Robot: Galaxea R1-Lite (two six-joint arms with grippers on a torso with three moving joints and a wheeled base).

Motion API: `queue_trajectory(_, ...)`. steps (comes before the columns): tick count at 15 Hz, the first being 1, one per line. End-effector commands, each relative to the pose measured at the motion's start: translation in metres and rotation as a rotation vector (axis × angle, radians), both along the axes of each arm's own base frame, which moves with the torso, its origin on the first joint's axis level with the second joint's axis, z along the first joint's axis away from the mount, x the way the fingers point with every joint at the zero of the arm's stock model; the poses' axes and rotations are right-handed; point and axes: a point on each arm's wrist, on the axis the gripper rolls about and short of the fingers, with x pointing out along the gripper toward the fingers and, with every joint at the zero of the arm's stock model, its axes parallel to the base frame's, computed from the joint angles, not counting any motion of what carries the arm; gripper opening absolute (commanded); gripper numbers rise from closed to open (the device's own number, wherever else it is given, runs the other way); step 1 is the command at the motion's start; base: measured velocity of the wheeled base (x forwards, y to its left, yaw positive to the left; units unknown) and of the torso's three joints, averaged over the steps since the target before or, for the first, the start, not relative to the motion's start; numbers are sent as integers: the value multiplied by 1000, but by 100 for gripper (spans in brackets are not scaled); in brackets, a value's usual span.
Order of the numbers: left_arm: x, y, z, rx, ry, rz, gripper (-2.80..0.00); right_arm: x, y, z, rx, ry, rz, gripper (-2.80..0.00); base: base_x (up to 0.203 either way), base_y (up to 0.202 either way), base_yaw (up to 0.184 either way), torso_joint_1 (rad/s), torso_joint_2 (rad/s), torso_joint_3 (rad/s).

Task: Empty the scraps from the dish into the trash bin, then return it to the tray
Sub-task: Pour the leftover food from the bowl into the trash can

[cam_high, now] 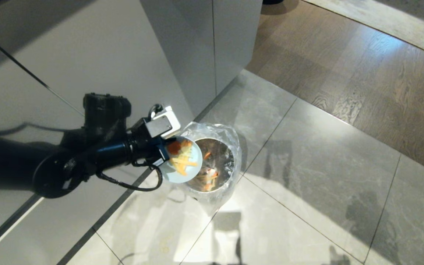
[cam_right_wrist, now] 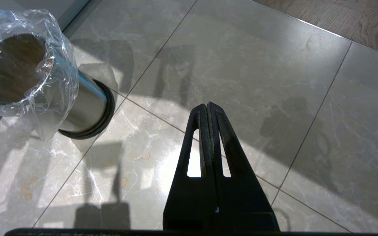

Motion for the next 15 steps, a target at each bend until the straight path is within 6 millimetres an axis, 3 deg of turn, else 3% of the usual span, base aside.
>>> queue_trajectory(1, 15, -16, -13, 63, -9, -57, -280, 0, 0, 0, 0, -1, 0, -280, 0, 0, 0, 0, 0, 0)
queue_trajectory(5, 29, -40, -17, 59, -9, -122, -280, 0, 0, 0, 0, 1, 0, -280, 0, 0, 0, 0, 0, 0)
queue_trajectory(10, 40, -49, -20, 52, -36, -139, -280, 0, 0, 0, 0, 1, 0, -280, 0, 0, 0, 0, 0, 0)
queue_trajectory(15, 54, -59, -22, 24, -236, -66, -280, 0, 0, 0, 0, 1, 0, -280, 0, 0, 0, 0, 0, 0)
